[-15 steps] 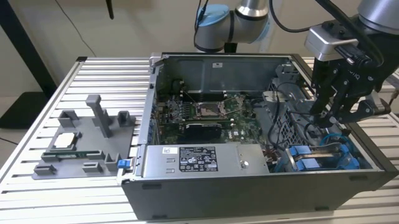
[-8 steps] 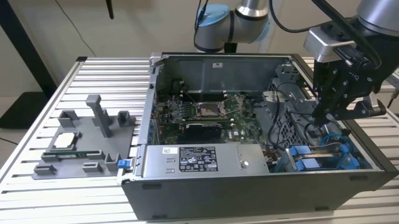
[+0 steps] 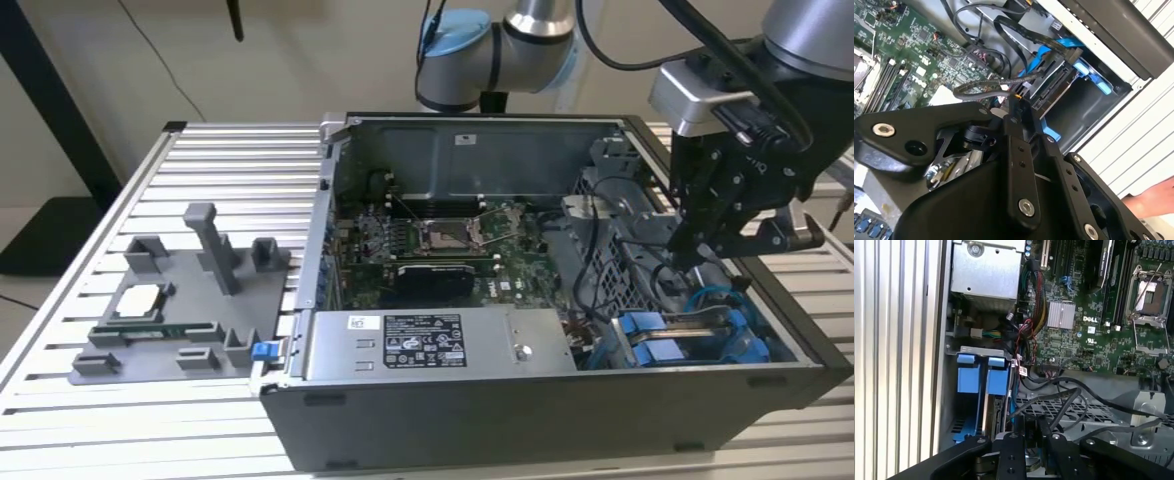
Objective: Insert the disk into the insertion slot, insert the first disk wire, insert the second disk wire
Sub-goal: 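Insert the first disk wire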
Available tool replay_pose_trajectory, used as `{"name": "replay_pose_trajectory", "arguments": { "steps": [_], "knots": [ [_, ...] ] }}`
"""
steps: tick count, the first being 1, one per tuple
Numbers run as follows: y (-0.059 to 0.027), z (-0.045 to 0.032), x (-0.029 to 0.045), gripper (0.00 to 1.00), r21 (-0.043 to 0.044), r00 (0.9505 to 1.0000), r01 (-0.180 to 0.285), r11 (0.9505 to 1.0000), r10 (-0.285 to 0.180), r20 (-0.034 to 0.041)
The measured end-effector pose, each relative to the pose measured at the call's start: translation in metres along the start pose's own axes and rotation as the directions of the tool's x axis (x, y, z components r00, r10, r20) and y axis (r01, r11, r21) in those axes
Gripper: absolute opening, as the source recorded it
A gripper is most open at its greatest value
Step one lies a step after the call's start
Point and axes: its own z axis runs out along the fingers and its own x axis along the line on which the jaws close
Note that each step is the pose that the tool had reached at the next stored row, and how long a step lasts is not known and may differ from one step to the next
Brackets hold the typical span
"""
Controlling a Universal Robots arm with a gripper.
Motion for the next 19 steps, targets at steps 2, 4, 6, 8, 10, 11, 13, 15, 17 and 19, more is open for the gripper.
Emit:
{"name": "replay_pose_trajectory", "arguments": {
  "steps": [2, 4, 6, 8, 10, 11, 13, 15, 17, 19],
  "knots": [
    [0.0000, -0.0009, 0.0000, 1.00, 0.0003, 1.0000, 0.000, 1.0000, 0.000, 0.0041],
    [-0.0001, -0.0030, -0.0001, 1.00, 0.0008, 0.9999, -0.001, 1.0000, 0.001, 0.0101],
    [-0.0002, -0.0030, -0.0001, 1.00, 0.0011, 0.9999, -0.001, 1.0000, 0.001, 0.0142],
    [-0.0002, -0.0027, -0.0001, 1.00, 0.0016, 0.9999, -0.001, 1.0000, 0.001, 0.0155],
    [-0.0003, -0.0022, 0.0000, 1.00, 0.0026, 0.9999, 0.000, 1.0000, 0.000, 0.0167],
    [-0.0002, -0.0019, 0.0000, 1.00, 0.0027, 0.9999, 0.000, 1.0000, 0.000, 0.0172],
    [-0.0003, -0.0016, 0.0003, 1.00, 0.0029, 0.9998, 0.001, 1.0000, -0.001, 0.0179],
    [-0.0008, -0.0016, 0.0008, 1.00, 0.0027, 0.9998, 0.003, 1.0000, -0.003, 0.0186],
    [-0.0016, -0.0016, 0.0014, 1.00, 0.0025, 0.9998, 0.006, 1.0000, -0.006, 0.0194],
    [-0.0020, -0.0016, 0.0018, 1.00, 0.0023, 0.9998, 0.008, 1.0000, -0.008, 0.0203]
  ]
}}
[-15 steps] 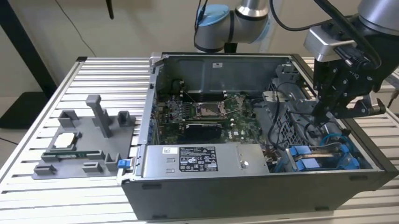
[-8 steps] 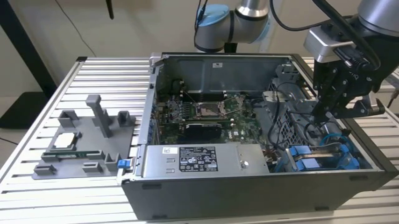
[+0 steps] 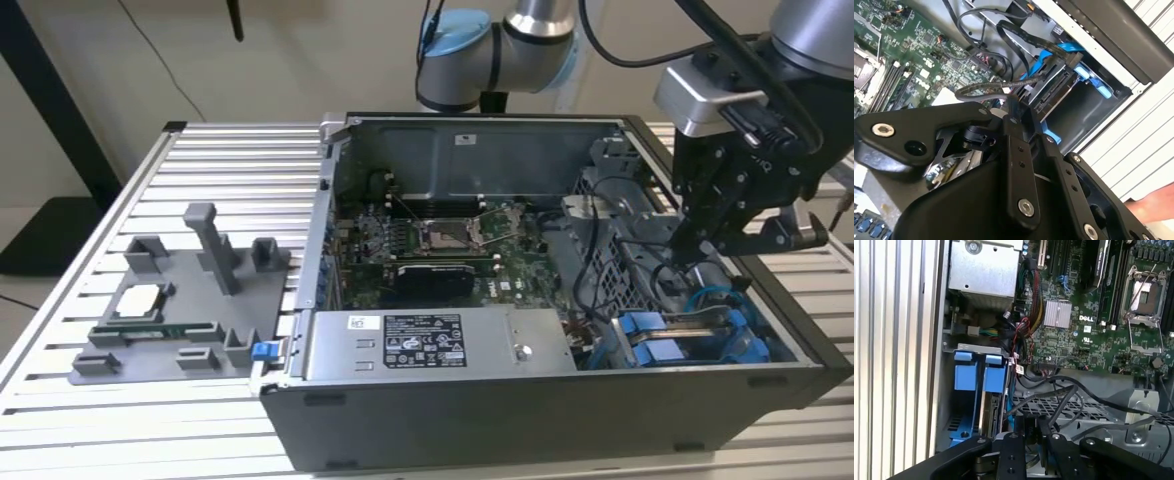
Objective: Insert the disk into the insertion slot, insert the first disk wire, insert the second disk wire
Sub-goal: 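Insert the first disk wire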
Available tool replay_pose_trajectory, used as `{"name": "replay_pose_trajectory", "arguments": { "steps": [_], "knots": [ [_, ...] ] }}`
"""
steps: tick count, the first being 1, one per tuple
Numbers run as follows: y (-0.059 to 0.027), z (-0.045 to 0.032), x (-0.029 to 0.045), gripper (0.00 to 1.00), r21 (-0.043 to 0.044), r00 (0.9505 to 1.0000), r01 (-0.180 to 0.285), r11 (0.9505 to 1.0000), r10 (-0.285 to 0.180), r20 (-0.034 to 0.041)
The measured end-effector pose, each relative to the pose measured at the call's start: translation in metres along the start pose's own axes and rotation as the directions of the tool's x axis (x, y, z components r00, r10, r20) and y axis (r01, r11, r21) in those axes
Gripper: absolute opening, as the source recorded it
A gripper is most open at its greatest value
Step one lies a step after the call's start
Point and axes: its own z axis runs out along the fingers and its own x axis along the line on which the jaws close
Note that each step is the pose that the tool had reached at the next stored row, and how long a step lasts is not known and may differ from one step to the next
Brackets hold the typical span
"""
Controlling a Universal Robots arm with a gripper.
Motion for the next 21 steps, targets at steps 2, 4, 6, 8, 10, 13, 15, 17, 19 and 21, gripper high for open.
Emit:
{"name": "replay_pose_trajectory", "arguments": {
  "steps": [2, 4, 6, 8, 10, 13, 15, 17, 19, 21],
  "knots": [
    [0.0001, 0.0007, 0.0004, 1.00, 0.0000, 1.0000, 0.001, 1.0000, -0.001, 0.0008],
    [0.0001, 0.0018, 0.0006, 1.00, 0.0000, 1.0000, 0.001, 1.0000, -0.001, 0.0011],
    [0.0002, 0.0029, 0.0008, 1.00, 0.0005, 1.0000, 0.001, 1.0000, -0.001, 0.0019],
    [0.0004, 0.0037, 0.0010, 0.00, 0.0006, 1.0000, 0.001, 1.0000, -0.001, 0.0021],
    [0.0005, 0.0042, 0.0014, 0.00, 0.0006, 1.0000, 0.001, 1.0000, -0.001, 0.0022],
    [0.0008, 0.0043, 0.0044, 0.00, 0.0006, 1.0000, 0.001, 1.0000, -0.001, 0.0022],
    [0.0011, 0.0039, 0.0085, 0.00, 0.0005, 1.0000, 0.000, 1.0000, 0.000, 0.0022],
    [0.0014, 0.0042, 0.0126, 0.00, 0.0005, 1.0000, -0.001, 1.0000, 0.001, 0.0021],
    [0.0014, 0.0054, 0.0179, 0.00, 0.0005, 1.0000, -0.001, 1.0000, 0.001, 0.0021],
    [0.0009, 0.0070, 0.0213, 0.00, 0.0006, 1.0000, -0.002, 1.0000, 0.002, 0.0021]
  ]
}}
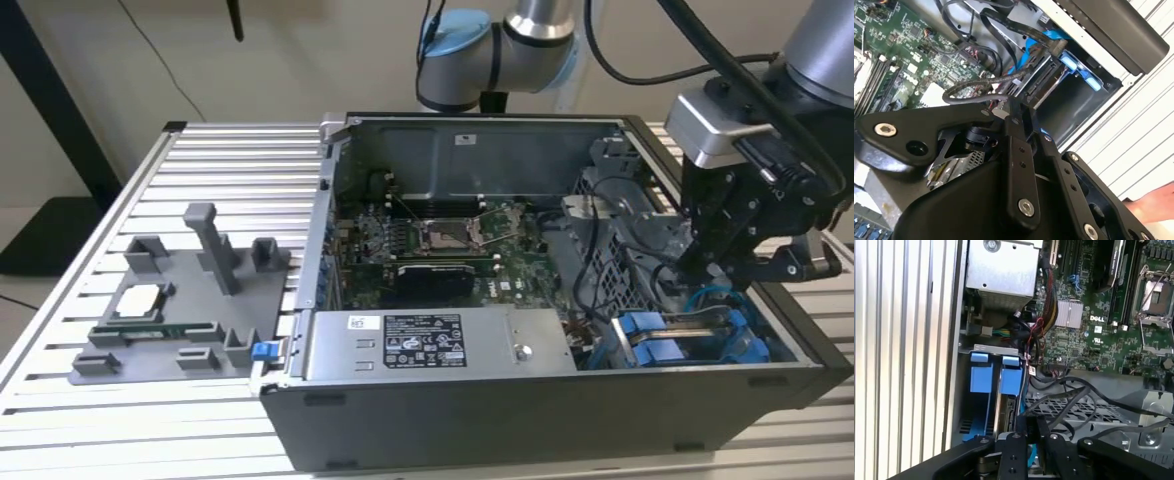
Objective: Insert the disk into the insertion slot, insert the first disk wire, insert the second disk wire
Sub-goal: 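Insert the first disk wire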
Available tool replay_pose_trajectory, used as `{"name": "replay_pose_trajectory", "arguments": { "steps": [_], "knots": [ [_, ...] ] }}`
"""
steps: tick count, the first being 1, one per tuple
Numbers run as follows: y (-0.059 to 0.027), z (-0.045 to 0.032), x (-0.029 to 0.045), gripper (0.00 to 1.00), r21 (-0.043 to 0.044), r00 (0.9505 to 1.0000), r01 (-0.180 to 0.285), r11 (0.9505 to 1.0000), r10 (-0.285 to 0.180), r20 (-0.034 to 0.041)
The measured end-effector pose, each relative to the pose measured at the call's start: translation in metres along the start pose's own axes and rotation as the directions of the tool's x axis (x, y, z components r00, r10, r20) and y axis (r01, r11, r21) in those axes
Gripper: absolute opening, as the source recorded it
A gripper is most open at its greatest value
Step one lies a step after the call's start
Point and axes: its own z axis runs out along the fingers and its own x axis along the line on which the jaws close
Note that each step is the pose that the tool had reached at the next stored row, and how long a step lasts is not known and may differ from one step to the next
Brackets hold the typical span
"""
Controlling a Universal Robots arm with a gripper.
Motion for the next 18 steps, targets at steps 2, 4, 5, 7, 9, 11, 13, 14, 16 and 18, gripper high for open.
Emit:
{"name": "replay_pose_trajectory", "arguments": {
  "steps": [2, 4, 5, 7, 9, 11, 13, 14, 16, 18],
  "knots": [
    [-0.0012, 0.0024, 0.0023, 0.00, -0.0004, 1.0000, -0.001, 1.0000, 0.001, 0.0000],
    [-0.0030, 0.0050, 0.0040, 0.00, -0.0020, 1.0000, -0.002, 1.0000, 0.002, 0.0000],
    [-0.0039, 0.0064, 0.0048, 0.00, -0.0030, 1.0000, -0.003, 1.0000, 0.003, 0.0000],
    [-0.0054, 0.0088, 0.0063, 0.00, -0.0066, 1.0000, -0.004, 1.0000, 0.004, 0.0002],
    [-0.0064, 0.0102, 0.0073, 0.00, -0.0162, 1.0000, -0.006, 0.9999, 0.006, 0.0009],
    [-0.0072, 0.0109, 0.0081, 0.00, -0.0346, 1.0000, -0.009, 0.9994, 0.009, 0.0024],
    [-0.0082, 0.0119, 0.0085, 0.00, -0.0472, 0.9999, -0.011, 0.9988, 0.011, 0.0033],
    [-0.0088, 0.0125, 0.0086, 0.00, -0.0515, 0.9999, -0.012, 0.9986, 0.013, 0.0034],
    [-0.0103, 0.0138, 0.0089, 0.00, -0.0539, 0.9999, -0.016, 0.9984, 0.016, 0.0035],
    [-0.0114, 0.0151, 0.0092, 0.00, -0.0531, 0.9997, -0.023, 0.9983, 0.023, 0.0031]
  ]
}}
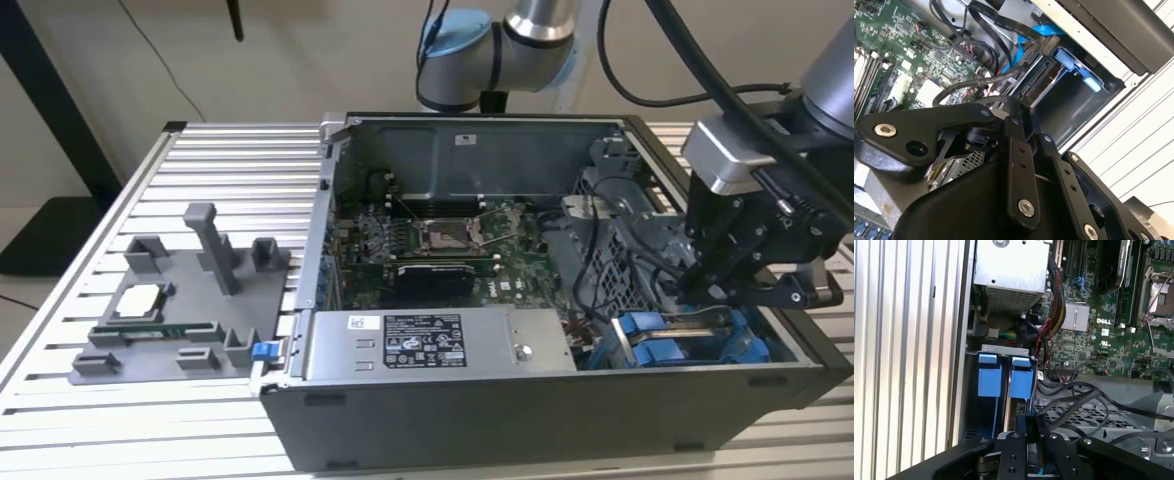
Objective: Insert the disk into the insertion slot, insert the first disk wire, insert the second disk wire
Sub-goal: 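Insert the first disk wire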
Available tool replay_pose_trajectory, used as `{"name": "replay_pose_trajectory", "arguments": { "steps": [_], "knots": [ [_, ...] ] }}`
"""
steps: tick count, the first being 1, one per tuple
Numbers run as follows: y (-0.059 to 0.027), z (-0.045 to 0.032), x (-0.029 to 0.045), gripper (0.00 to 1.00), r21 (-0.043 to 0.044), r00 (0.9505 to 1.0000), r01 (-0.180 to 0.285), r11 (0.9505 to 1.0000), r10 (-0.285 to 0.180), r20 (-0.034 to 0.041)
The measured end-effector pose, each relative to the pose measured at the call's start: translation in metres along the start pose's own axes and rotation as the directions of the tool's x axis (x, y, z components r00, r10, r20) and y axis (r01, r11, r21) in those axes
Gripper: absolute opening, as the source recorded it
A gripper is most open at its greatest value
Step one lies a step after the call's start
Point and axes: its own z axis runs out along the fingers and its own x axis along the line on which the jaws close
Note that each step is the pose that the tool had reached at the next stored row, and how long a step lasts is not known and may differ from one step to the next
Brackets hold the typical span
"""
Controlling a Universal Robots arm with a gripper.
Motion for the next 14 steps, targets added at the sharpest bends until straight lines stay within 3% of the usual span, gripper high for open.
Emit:
{"name": "replay_pose_trajectory", "arguments": {
  "steps": [14],
  "knots": [
    [-0.0037, 0.0065, 0.0010, 0.00, 0.0106, 0.9954, -0.096, 0.9954, 0.096, -0.0009]
  ]
}}
